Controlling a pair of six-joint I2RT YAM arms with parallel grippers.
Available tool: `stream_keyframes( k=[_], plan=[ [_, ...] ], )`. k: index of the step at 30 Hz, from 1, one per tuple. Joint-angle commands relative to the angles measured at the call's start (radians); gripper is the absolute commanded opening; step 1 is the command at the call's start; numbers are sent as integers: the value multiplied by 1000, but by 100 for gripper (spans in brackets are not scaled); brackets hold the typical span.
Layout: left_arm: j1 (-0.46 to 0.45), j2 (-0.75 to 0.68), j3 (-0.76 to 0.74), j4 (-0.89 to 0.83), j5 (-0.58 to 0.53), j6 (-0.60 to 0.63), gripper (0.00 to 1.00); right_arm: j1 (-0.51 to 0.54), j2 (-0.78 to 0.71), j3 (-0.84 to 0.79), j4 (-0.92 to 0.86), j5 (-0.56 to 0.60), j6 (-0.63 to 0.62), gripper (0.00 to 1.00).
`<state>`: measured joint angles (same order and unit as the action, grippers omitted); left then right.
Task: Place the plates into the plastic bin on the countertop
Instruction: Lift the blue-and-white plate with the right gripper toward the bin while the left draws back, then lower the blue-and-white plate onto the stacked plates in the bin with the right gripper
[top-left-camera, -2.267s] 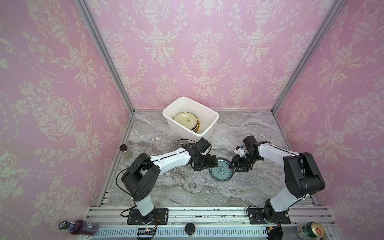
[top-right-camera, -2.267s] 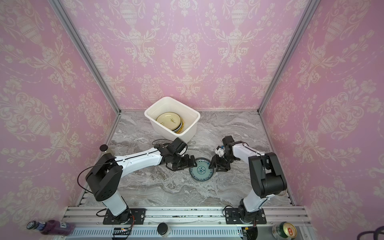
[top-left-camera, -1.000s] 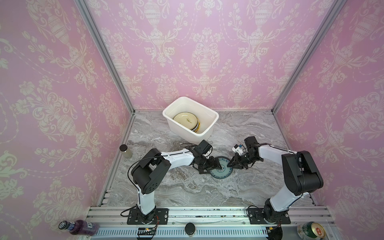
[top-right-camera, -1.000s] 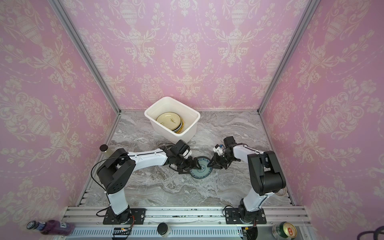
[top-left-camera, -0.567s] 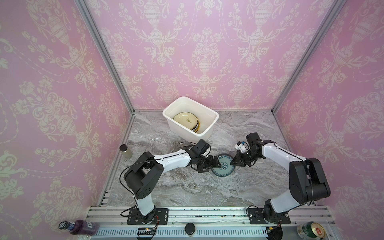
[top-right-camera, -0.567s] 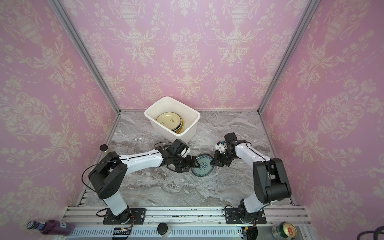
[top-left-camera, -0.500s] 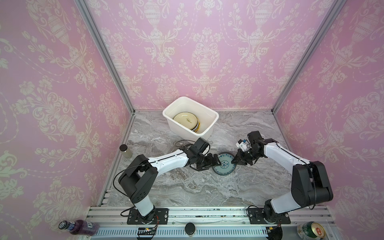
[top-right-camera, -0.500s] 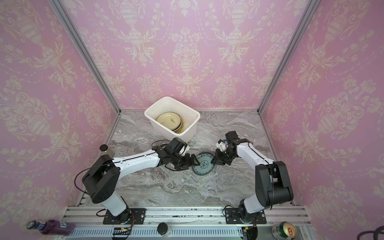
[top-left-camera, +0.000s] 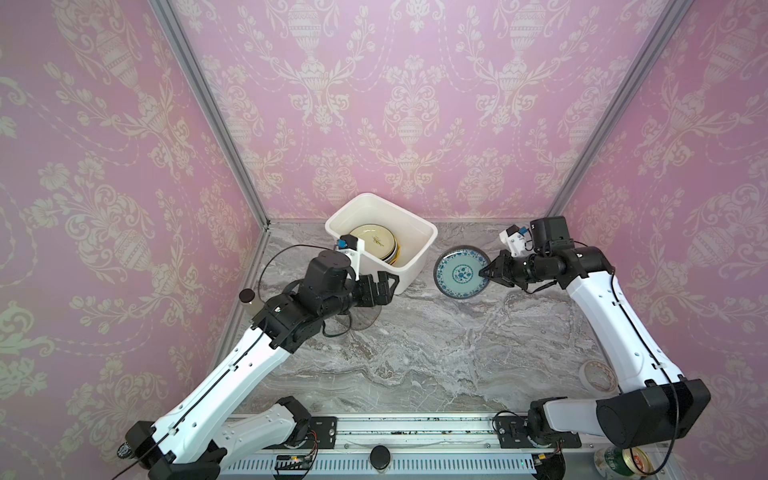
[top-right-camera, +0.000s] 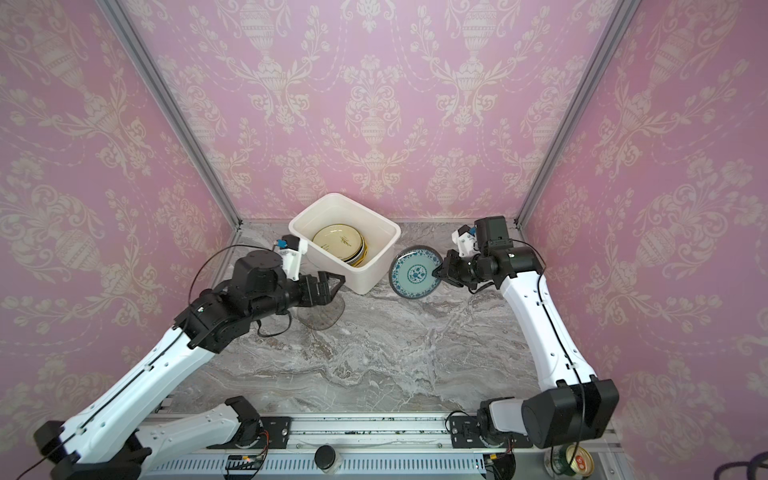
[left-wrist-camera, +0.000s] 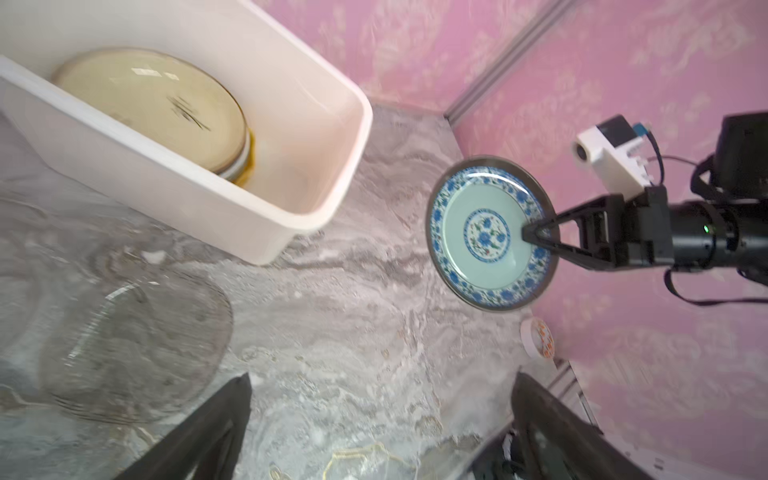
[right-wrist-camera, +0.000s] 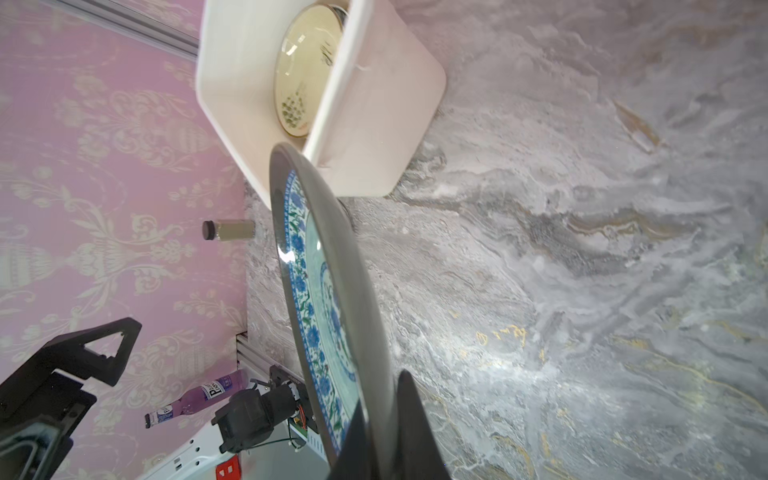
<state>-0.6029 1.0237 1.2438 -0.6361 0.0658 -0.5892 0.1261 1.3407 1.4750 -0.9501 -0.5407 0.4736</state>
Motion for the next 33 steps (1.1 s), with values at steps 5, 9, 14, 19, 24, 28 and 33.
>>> stream_keyframes(
  k=[5, 9, 14, 19, 24, 28, 33],
  plan=[
    [183, 33, 109, -162, -90, 195, 99, 109, 96, 219, 121, 54, 308, 8],
    [253, 76, 153, -154, -74, 132, 99, 168, 163, 272, 242, 147, 471, 8],
    [258, 98, 144, -91, -43, 89, 99, 231, 313, 343, 336, 239, 610, 7],
    [259, 102, 125, -98, -38, 112, 99, 282, 533, 523, 308, 272, 702, 5],
    [261, 117, 132, -137, -43, 155, 99, 323, 776, 810, 233, 313, 698, 7],
    [262, 137, 135, -148, -38, 170, 99, 333, 941, 966, 230, 314, 728, 7],
    [265, 170, 140, -143, -31, 169, 99, 343, 1055, 992, 355, 277, 796, 7]
  ],
)
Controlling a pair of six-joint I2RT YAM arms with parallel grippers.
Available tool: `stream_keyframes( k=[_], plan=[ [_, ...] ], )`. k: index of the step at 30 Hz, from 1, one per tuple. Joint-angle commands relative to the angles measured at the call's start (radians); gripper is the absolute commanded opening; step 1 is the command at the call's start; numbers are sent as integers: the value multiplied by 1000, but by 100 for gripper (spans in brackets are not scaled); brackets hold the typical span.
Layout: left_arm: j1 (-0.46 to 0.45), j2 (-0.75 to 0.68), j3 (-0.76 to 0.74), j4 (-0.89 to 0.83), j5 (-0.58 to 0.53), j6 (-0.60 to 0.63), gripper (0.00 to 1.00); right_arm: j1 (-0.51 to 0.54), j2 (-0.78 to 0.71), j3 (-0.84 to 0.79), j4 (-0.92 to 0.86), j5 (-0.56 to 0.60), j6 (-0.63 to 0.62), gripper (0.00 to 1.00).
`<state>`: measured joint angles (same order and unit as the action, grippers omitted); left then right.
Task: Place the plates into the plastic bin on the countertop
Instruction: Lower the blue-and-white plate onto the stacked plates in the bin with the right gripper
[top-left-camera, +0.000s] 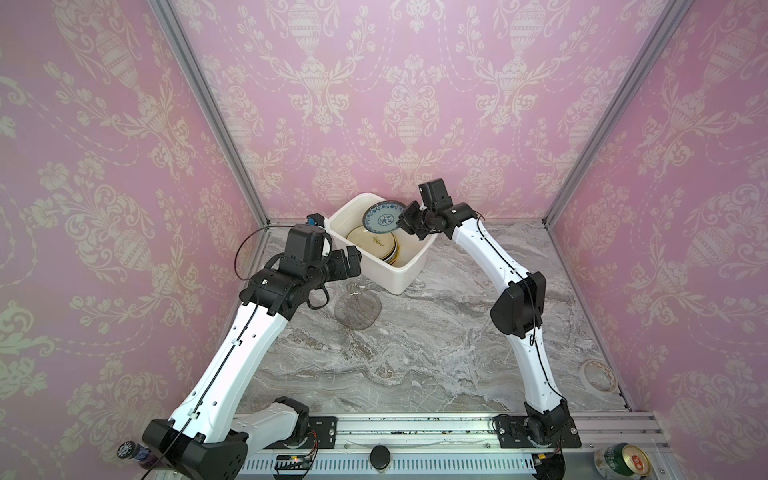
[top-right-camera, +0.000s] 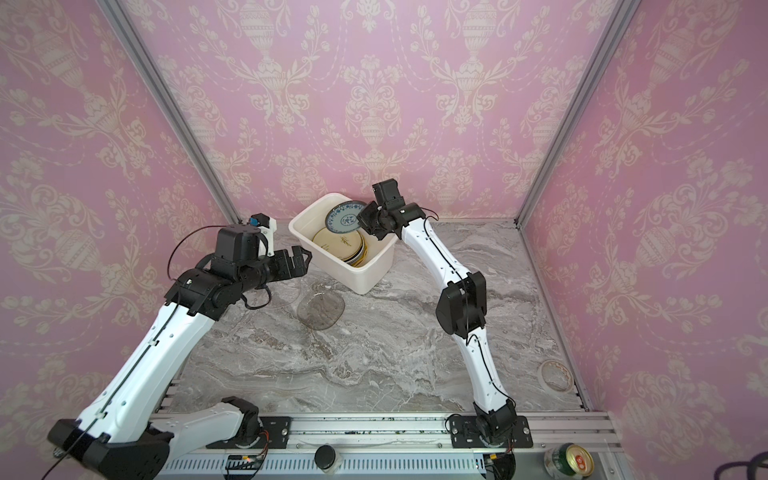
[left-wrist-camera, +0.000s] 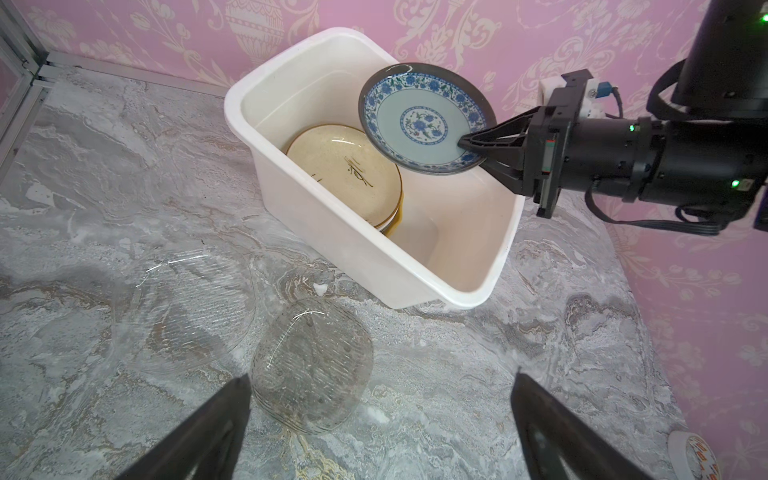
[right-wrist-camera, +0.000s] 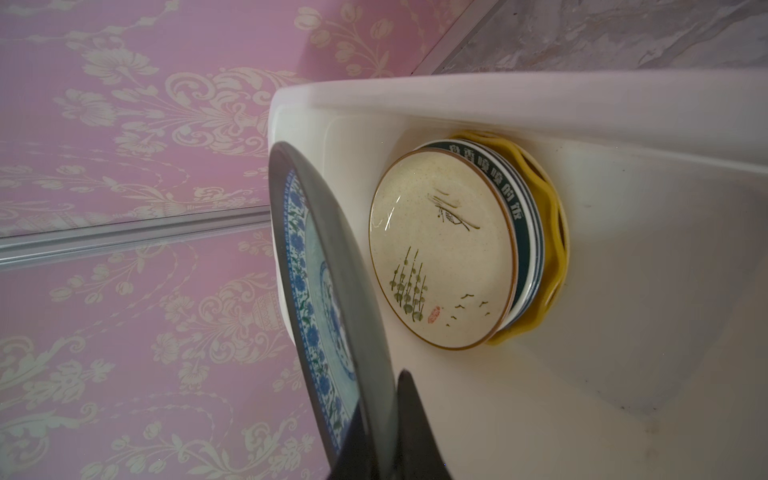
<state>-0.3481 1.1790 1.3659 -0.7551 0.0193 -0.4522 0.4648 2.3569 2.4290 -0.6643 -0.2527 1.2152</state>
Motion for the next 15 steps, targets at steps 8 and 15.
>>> stream_keyframes(
  k=[8, 15],
  plan=[
    [11, 74, 27, -22, 48, 17, 99, 25, 158, 55, 168, -35, 56, 7],
    [11, 98, 32, -22, 62, 4, 99, 41, 216, 69, 199, -35, 35, 8]
  ],
)
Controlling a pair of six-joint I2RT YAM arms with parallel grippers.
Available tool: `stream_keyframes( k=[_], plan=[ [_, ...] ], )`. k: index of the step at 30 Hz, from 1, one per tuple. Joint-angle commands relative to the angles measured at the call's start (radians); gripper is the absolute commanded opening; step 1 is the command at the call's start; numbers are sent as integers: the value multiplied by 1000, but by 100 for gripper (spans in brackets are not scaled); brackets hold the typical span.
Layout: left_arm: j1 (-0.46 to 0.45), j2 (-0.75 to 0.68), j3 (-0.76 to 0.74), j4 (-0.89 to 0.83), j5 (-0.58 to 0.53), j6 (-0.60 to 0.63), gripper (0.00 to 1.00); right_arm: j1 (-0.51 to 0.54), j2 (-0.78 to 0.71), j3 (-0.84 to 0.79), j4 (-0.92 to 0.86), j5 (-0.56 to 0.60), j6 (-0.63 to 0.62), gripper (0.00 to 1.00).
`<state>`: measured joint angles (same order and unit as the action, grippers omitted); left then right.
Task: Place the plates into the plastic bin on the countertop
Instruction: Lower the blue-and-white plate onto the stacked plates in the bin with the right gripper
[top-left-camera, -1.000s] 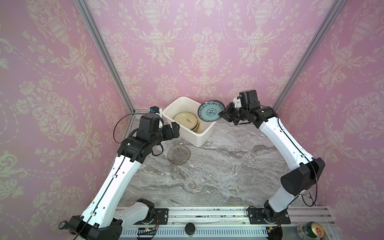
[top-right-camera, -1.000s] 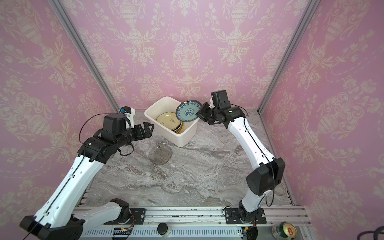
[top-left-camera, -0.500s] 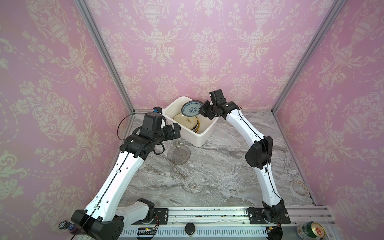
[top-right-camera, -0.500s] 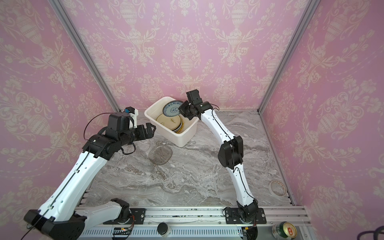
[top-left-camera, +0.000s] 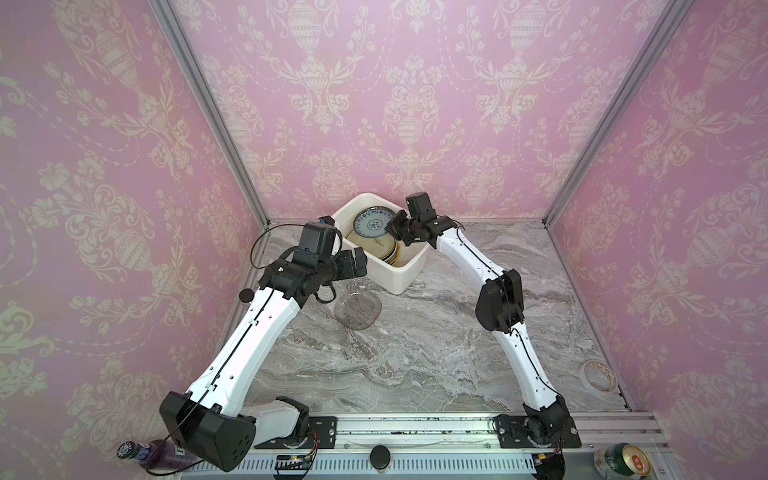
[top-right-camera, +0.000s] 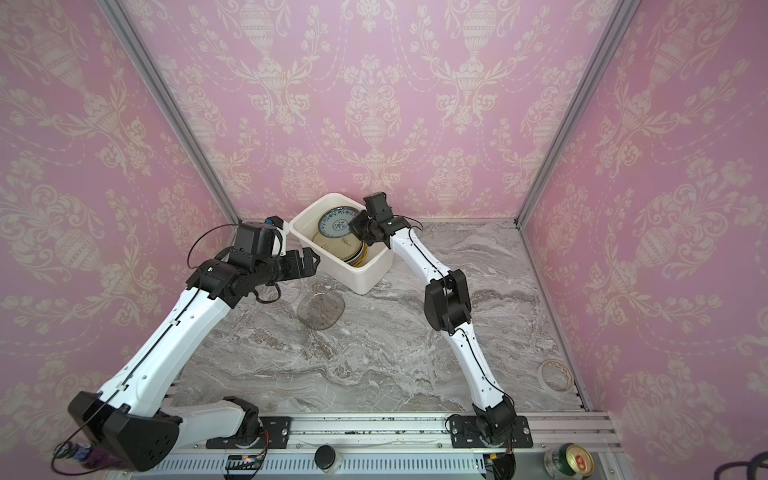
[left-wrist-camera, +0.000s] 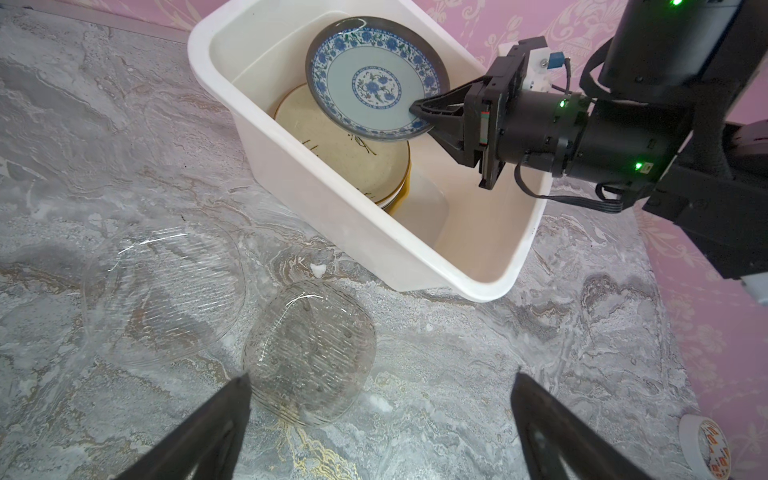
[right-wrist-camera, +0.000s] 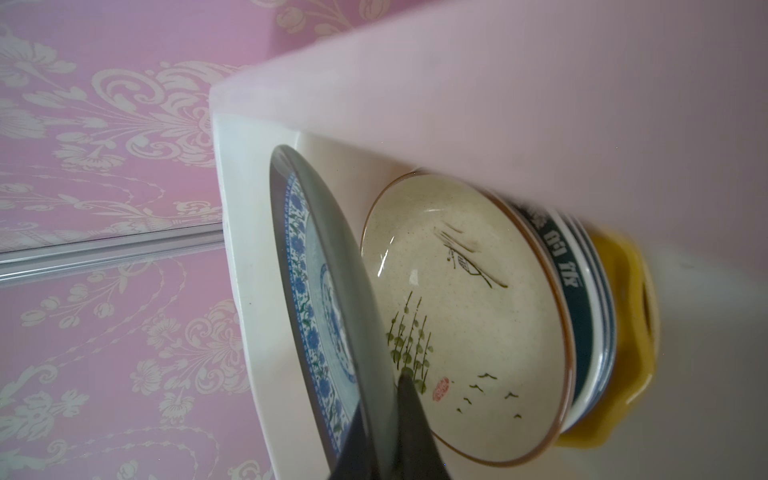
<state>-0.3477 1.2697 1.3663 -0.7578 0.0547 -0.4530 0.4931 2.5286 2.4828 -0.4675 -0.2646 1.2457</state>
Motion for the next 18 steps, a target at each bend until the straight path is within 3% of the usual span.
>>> stream_keyframes(
  k=[1, 18],
  plan=[
    [10, 9, 33, -22, 26, 4, 99, 15, 47, 14, 4, -19, -2, 8],
    [12, 26, 14, -16, 40, 10, 99, 44, 71, -6, 101, -27, 20, 9]
  ],
)
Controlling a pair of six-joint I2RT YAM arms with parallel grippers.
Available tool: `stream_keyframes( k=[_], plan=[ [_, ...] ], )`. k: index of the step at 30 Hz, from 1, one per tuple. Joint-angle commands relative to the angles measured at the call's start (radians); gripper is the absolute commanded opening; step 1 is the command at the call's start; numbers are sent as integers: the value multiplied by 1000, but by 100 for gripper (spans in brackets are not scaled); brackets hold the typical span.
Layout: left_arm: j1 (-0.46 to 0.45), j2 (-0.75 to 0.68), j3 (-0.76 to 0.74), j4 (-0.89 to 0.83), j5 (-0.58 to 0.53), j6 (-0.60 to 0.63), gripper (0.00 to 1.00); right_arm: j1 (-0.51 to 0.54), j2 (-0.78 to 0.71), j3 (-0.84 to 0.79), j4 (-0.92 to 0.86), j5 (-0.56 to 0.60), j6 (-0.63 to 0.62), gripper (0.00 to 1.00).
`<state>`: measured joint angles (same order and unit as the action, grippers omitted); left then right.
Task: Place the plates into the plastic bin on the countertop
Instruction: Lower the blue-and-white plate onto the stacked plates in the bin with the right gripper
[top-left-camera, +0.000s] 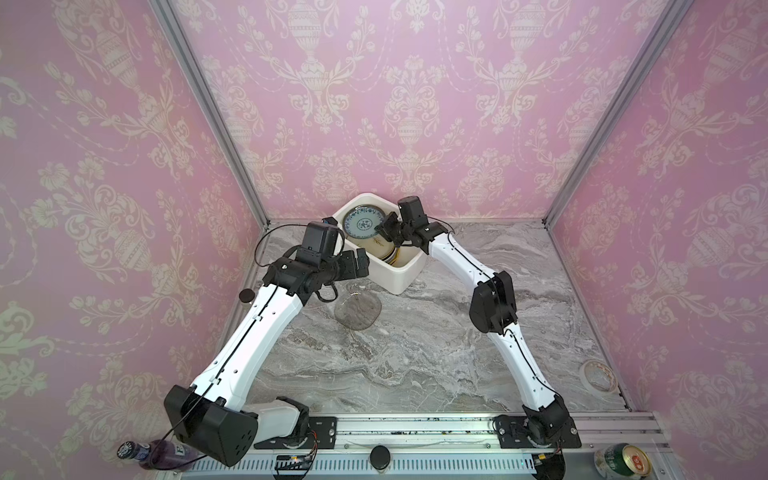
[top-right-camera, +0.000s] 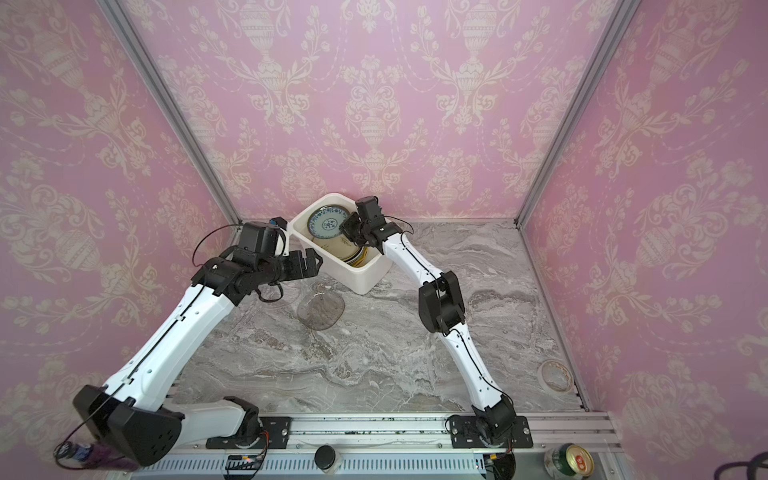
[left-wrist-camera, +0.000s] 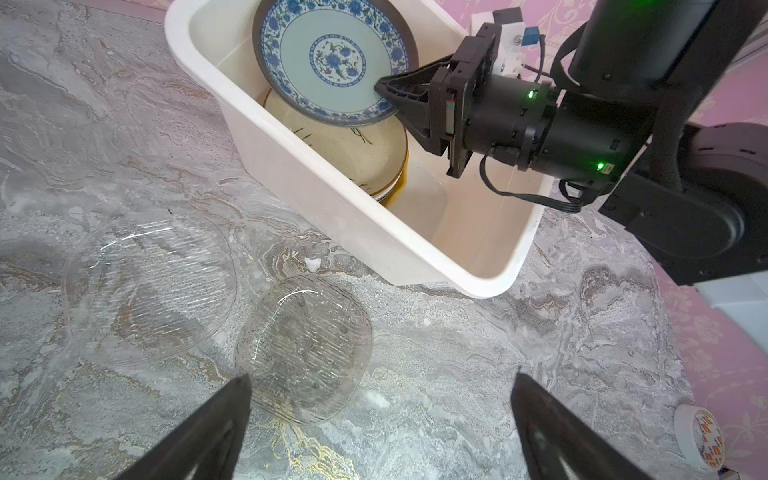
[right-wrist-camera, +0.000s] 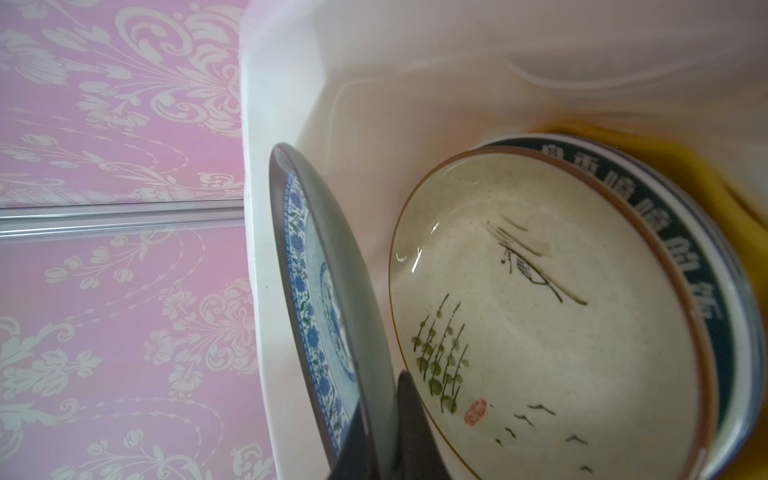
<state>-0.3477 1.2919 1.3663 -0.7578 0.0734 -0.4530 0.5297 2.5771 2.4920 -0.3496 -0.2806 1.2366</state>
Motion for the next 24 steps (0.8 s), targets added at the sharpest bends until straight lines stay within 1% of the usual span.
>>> stream_keyframes(
  k=[1, 4, 7, 10, 15, 21, 24],
  plan=[
    [12, 4, 14, -15, 23, 11, 99, 7, 11, -36, -8, -10, 31, 9],
    [13, 2, 13, -14, 25, 11, 99, 7, -18, -90, 29, -14, 32, 9],
    [13, -2, 8, -10, 27, 8, 99, 7, -25, -101, 41, -40, 11, 9],
    [13, -9, 6, -11, 26, 7, 99, 7, -34, -118, 23, -35, -12, 9],
    [13, -16, 4, -18, 20, 10, 99, 6, -24, -120, 22, -22, -8, 10],
    [16, -12, 14, -21, 19, 15, 99, 2, 5, -83, 6, -10, 1, 15],
    [18, -11, 14, -23, 21, 16, 99, 0, 9, -84, 6, -5, 5, 20]
  ],
)
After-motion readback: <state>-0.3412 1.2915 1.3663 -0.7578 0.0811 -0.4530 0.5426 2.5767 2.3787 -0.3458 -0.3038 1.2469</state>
